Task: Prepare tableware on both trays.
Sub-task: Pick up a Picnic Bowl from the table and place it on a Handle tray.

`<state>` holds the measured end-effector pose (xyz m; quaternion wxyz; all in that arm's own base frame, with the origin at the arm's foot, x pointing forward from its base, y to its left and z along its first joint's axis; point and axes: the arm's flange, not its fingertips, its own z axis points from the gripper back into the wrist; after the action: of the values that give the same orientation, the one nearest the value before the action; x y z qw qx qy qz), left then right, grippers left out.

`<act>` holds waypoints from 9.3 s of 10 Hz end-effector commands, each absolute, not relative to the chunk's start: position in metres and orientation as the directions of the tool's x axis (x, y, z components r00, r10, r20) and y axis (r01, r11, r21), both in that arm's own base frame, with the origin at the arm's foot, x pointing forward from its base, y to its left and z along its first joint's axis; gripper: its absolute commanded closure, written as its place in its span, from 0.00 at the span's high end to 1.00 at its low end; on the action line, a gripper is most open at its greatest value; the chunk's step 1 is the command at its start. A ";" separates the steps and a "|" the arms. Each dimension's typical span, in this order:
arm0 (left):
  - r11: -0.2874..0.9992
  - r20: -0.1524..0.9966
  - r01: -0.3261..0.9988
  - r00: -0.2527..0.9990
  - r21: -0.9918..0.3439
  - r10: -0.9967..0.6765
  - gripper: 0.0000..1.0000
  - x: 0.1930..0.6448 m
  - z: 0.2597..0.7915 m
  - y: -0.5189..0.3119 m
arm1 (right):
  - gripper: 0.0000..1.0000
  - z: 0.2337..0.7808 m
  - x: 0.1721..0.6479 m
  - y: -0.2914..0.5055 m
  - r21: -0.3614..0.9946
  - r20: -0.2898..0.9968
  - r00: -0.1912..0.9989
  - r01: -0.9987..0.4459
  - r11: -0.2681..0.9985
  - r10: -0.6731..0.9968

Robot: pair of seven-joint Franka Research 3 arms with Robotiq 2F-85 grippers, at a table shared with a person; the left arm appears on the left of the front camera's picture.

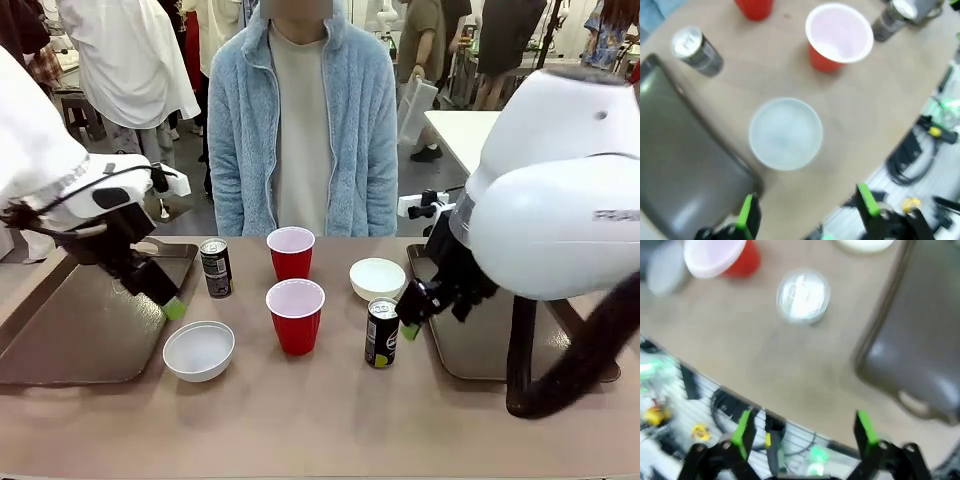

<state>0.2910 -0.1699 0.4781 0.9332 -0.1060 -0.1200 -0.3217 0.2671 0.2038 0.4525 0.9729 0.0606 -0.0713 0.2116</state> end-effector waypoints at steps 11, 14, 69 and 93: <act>0.455 0.319 0.337 0.940 -0.824 -0.119 1.00 0.287 0.445 -0.031 | 1.00 0.442 0.236 0.012 0.852 0.122 0.992 -0.101 0.514 -0.008; 0.415 0.202 0.136 0.972 -0.900 0.119 1.00 0.278 0.433 0.047 | 1.00 0.419 0.212 -0.055 0.933 -0.020 0.996 0.049 0.356 -0.085; 0.966 0.129 0.260 0.958 -0.003 -0.257 1.00 0.347 0.392 -0.175 | 1.00 0.418 0.191 -0.173 0.944 -0.043 0.976 0.110 0.311 -0.214; 0.951 0.197 0.256 0.955 -0.172 -0.221 0.00 0.344 0.462 -0.153 | 1.00 0.418 0.191 -0.173 0.944 -0.043 0.976 0.110 0.311 -0.214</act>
<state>0.3489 -0.1716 0.4381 0.9850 -0.0784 -0.0791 -0.1315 0.1905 -0.1717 0.4168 0.8124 0.5724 -0.0388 -0.1041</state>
